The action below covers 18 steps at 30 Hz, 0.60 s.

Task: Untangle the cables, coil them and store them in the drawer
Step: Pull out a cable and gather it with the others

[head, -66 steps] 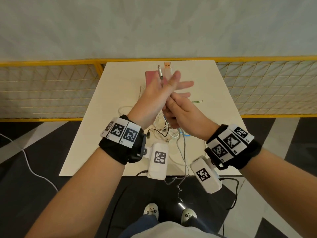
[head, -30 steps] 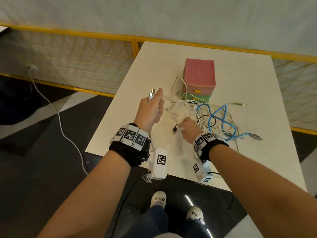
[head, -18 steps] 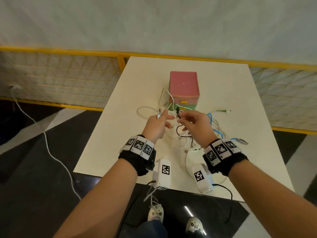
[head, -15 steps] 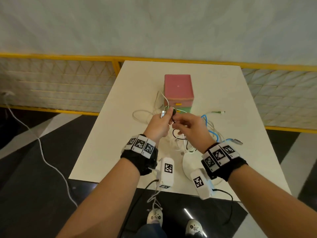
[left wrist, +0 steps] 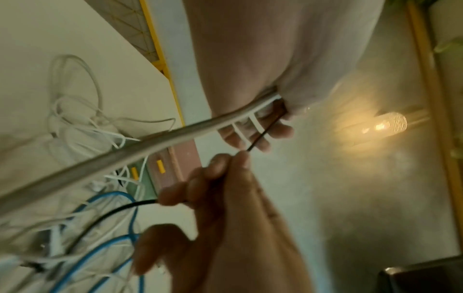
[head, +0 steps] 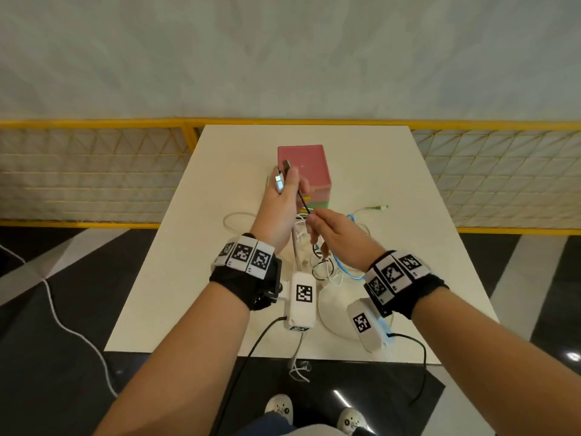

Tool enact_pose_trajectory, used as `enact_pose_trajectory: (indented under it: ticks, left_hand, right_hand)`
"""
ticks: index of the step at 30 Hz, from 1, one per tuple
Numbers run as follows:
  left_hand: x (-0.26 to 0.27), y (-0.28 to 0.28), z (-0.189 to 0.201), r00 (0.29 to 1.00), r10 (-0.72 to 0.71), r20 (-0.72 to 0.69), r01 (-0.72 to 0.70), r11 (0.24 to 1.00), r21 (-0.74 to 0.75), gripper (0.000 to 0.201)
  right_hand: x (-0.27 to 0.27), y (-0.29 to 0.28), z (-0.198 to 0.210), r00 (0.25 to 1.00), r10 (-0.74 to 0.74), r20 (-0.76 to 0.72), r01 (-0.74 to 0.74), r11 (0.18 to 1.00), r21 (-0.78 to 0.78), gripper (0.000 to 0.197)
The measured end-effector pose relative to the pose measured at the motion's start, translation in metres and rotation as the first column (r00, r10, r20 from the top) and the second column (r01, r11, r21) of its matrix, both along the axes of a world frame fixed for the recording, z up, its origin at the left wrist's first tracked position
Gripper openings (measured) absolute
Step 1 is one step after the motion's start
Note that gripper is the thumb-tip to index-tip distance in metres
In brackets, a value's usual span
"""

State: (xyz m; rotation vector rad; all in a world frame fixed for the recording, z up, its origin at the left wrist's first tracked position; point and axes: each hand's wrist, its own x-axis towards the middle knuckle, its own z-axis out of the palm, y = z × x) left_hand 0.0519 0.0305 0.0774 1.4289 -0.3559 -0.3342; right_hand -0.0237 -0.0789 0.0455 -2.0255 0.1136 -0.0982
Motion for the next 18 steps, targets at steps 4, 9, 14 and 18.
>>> enact_pose_trajectory:
  ticks: [4,9,14,18]
  left_hand:
    - [0.001,0.003,0.027,0.996,-0.037,-0.081,0.017,0.972,-0.236,0.016]
    - [0.006,0.018,0.064,0.999,0.006,-0.040,-0.018,0.957,-0.290,0.016]
    - [-0.002,0.027,0.081,0.998,-0.065,-0.024,0.055,0.952,-0.300,0.043]
    - [-0.005,0.034,0.091,0.994,-0.106,0.004,0.102,0.946,-0.308,0.050]
  right_hand:
    - [0.002,-0.004,0.001,0.995,0.096,-0.021,-0.096,0.995,0.008,0.033]
    - [0.003,-0.014,-0.008,0.989,0.144,-0.043,-0.143,0.989,0.033,0.033]
    - [0.015,-0.023,-0.010,0.983,0.152,-0.108,-0.138,0.983,0.122,0.035]
    - [0.014,-0.036,-0.014,0.987,0.127,-0.100,-0.124,0.992,0.037,0.031]
